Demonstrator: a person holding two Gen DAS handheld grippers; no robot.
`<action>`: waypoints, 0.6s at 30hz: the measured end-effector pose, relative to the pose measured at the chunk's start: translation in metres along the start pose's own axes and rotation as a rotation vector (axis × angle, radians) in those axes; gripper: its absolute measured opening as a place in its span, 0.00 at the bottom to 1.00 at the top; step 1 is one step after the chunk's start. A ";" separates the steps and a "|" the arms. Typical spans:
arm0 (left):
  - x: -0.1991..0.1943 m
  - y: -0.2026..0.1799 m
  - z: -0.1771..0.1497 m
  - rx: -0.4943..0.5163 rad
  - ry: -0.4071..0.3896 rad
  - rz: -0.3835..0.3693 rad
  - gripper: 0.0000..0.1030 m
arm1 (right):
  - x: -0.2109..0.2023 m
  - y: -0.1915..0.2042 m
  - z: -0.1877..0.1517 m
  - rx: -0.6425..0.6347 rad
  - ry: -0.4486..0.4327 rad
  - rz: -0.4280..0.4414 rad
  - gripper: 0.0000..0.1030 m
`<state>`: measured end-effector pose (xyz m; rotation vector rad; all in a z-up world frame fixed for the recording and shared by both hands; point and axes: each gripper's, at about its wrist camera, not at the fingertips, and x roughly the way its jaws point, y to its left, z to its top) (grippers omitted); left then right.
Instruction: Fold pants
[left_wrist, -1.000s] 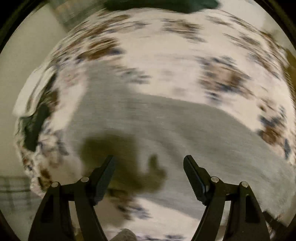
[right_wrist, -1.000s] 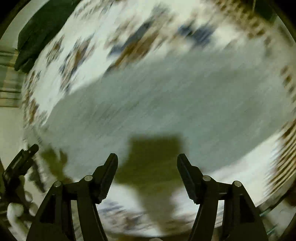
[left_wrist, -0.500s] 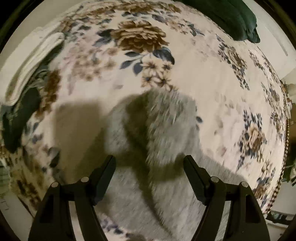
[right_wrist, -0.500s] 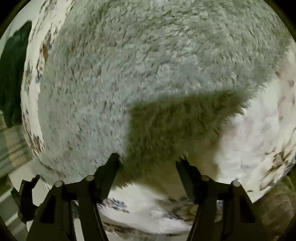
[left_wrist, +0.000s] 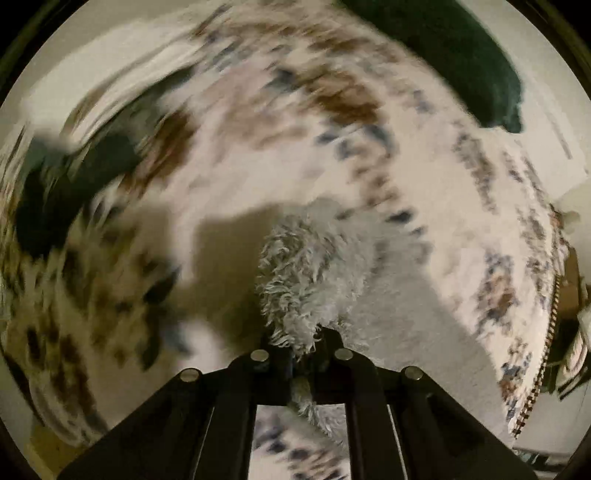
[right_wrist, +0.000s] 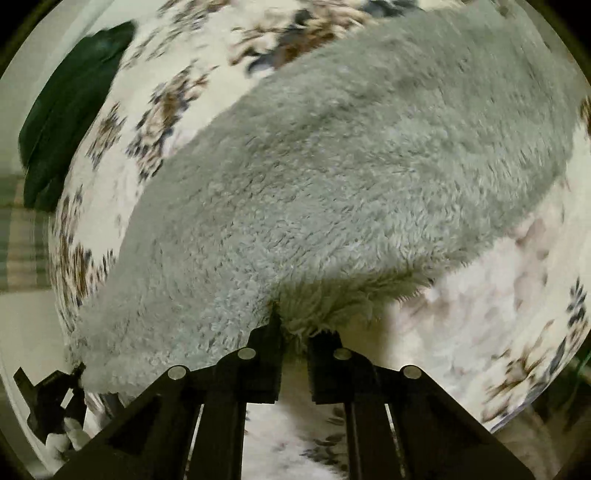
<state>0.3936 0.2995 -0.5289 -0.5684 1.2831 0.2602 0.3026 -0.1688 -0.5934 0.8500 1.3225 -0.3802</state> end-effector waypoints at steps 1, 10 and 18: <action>0.012 0.016 -0.007 -0.037 0.035 0.010 0.04 | 0.003 0.001 -0.002 -0.026 0.007 -0.021 0.11; 0.032 0.029 -0.048 0.056 0.108 0.127 0.44 | 0.044 -0.021 0.001 -0.075 0.169 -0.039 0.64; -0.013 -0.075 -0.106 0.361 0.013 0.202 0.68 | -0.018 -0.057 0.012 -0.101 0.125 -0.019 0.81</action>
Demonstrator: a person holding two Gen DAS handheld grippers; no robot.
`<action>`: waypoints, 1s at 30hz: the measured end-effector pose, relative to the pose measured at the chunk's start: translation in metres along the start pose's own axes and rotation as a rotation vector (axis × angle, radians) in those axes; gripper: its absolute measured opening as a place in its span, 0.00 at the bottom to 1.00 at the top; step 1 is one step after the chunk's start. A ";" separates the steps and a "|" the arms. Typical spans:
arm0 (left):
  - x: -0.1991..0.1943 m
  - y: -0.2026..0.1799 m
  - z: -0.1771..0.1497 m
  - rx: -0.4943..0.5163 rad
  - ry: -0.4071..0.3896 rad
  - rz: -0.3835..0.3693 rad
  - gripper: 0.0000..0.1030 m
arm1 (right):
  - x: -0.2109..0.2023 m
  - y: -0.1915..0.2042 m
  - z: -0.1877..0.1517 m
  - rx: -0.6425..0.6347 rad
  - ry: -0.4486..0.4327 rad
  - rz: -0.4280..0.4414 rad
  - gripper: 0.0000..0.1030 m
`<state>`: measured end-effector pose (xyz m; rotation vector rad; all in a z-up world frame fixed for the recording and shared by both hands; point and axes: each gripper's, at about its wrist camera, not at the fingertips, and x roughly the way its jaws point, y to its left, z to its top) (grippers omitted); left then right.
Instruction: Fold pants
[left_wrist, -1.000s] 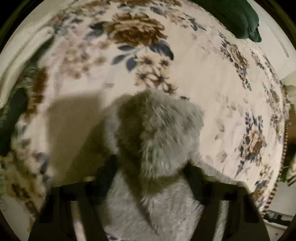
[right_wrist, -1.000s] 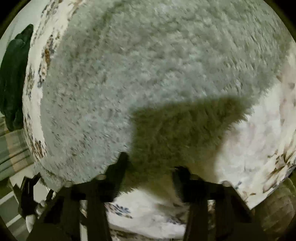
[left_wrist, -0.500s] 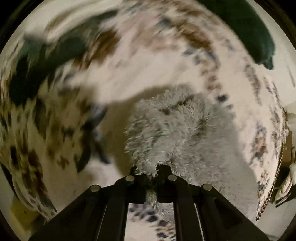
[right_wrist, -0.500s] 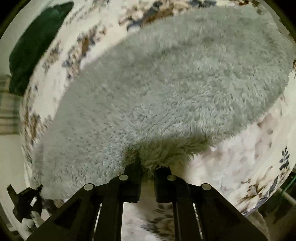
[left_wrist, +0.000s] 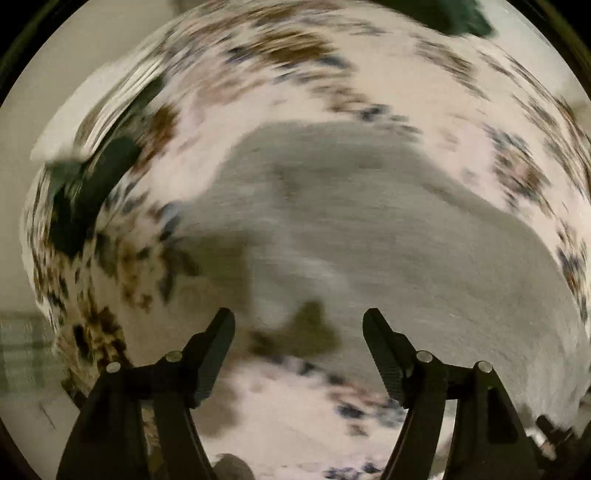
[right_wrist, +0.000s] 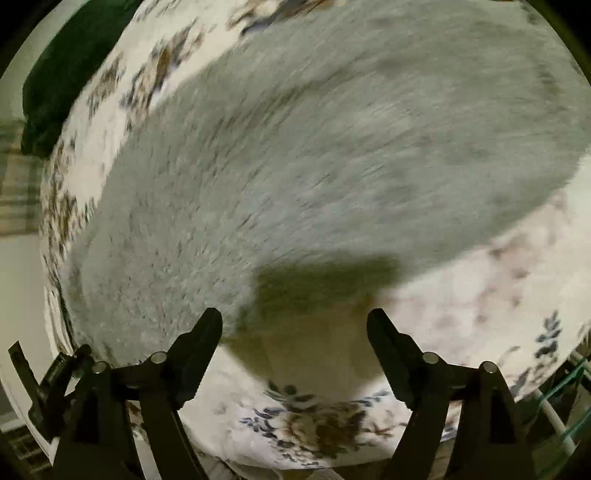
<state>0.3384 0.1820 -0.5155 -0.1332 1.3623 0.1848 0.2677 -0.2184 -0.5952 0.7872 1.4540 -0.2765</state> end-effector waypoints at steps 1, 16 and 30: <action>-0.007 -0.024 -0.003 0.039 -0.010 -0.024 0.68 | -0.015 -0.014 0.004 0.032 -0.027 0.010 0.81; -0.012 -0.397 -0.073 0.505 -0.035 -0.174 0.68 | -0.170 -0.302 0.165 0.356 -0.395 -0.120 0.74; -0.012 -0.504 -0.114 0.651 -0.050 -0.150 0.68 | -0.138 -0.315 0.223 0.162 -0.300 -0.344 0.00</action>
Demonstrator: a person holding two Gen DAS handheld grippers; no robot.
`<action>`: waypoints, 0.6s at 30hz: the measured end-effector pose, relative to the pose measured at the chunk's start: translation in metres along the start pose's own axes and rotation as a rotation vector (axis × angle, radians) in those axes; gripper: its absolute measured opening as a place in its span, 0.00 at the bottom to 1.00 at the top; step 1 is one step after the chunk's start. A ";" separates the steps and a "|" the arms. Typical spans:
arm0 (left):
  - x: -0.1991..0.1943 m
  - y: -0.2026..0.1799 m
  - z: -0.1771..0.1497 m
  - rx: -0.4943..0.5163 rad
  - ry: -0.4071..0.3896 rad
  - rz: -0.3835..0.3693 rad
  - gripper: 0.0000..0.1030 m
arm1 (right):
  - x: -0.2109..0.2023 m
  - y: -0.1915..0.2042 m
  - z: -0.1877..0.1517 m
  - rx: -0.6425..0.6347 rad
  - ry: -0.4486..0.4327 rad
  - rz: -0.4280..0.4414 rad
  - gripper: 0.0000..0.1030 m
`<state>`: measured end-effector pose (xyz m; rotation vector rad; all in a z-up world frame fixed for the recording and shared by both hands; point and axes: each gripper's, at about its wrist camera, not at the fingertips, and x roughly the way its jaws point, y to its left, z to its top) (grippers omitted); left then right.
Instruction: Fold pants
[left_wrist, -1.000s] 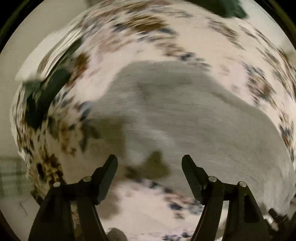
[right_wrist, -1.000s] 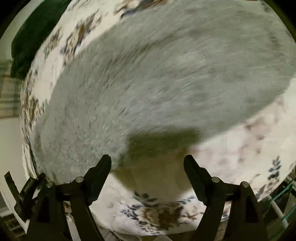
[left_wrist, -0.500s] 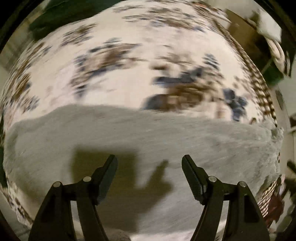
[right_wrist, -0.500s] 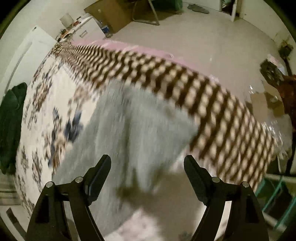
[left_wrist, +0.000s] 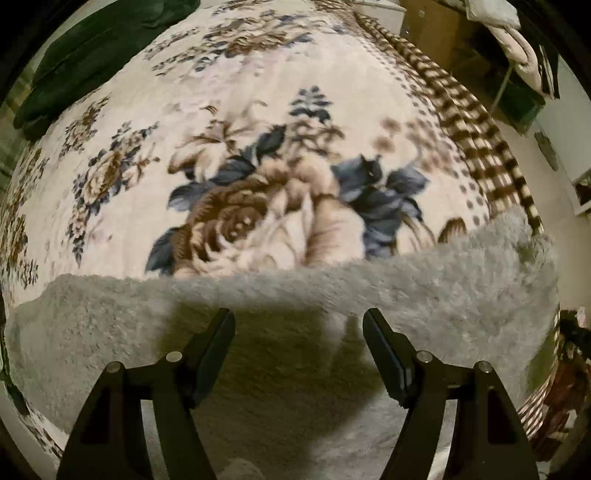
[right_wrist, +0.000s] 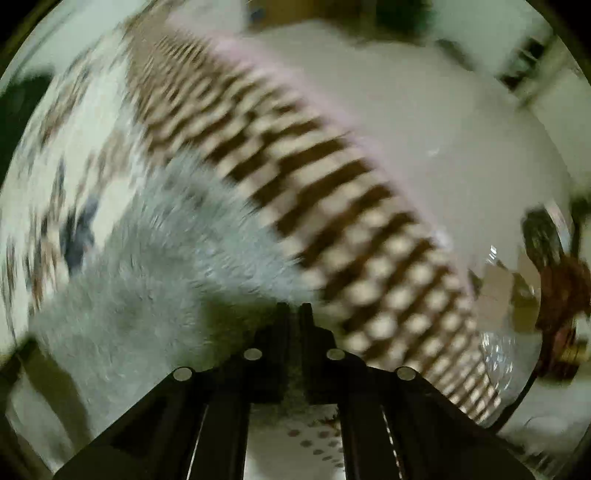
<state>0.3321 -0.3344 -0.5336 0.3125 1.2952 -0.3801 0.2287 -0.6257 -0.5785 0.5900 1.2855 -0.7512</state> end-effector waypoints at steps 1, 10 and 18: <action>0.002 -0.002 -0.001 0.000 0.006 0.002 0.68 | -0.002 -0.017 -0.001 0.047 0.002 -0.022 0.00; 0.013 -0.010 0.000 -0.015 0.030 -0.009 0.68 | -0.002 -0.018 0.038 0.026 0.117 0.296 0.53; 0.026 -0.010 0.008 -0.023 0.036 0.008 0.68 | 0.051 0.067 0.076 -0.159 0.229 0.191 0.53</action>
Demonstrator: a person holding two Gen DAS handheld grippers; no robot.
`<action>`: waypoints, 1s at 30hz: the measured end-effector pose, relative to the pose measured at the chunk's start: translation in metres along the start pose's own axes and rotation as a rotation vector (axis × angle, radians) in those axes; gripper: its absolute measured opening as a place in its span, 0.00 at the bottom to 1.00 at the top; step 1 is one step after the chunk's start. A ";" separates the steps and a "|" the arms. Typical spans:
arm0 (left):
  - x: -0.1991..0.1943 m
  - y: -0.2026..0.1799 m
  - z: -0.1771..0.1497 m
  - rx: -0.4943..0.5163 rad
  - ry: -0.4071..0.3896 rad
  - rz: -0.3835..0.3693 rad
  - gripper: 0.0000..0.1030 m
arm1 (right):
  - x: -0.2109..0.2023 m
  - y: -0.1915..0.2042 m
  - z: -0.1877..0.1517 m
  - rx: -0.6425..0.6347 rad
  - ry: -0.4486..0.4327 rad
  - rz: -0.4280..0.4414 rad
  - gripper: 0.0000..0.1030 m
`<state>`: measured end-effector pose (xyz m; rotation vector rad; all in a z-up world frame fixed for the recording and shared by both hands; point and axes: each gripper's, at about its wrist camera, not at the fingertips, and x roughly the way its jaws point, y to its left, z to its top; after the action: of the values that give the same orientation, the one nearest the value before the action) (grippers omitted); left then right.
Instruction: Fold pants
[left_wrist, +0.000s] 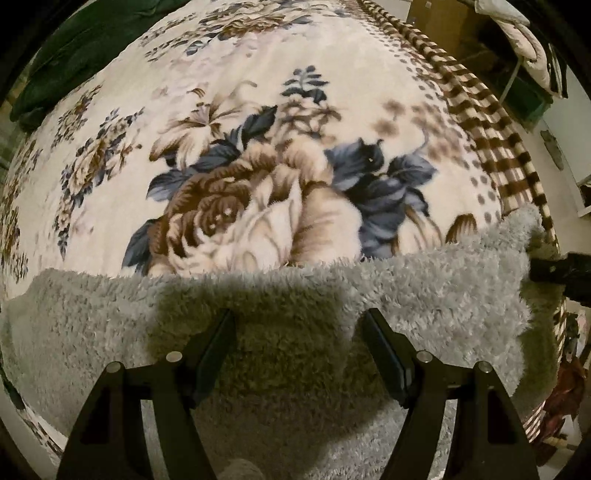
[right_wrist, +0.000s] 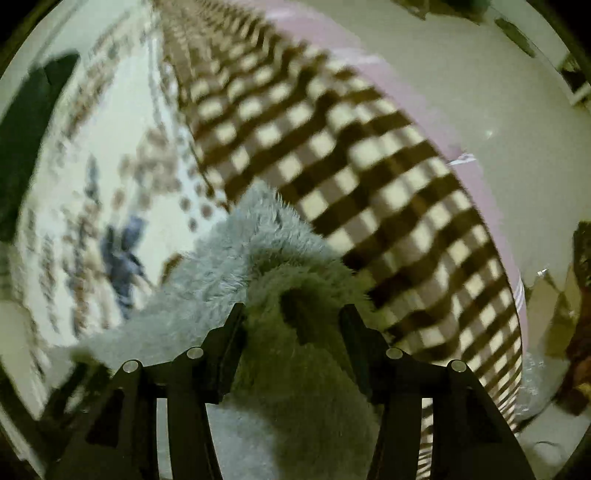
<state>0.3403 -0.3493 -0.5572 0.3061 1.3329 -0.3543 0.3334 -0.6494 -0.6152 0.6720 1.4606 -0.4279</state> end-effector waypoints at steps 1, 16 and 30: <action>0.001 0.001 0.001 0.001 0.000 0.000 0.68 | 0.006 0.004 -0.001 -0.014 0.010 -0.025 0.49; -0.002 0.011 0.013 -0.065 0.000 -0.019 0.68 | -0.005 0.024 0.027 -0.072 -0.112 -0.052 0.49; 0.001 -0.017 -0.014 0.018 0.028 -0.032 0.72 | 0.052 -0.107 -0.122 0.479 -0.125 0.463 0.74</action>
<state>0.3209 -0.3588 -0.5614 0.3061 1.3642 -0.3907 0.1762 -0.6436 -0.6803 1.3086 1.0423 -0.4478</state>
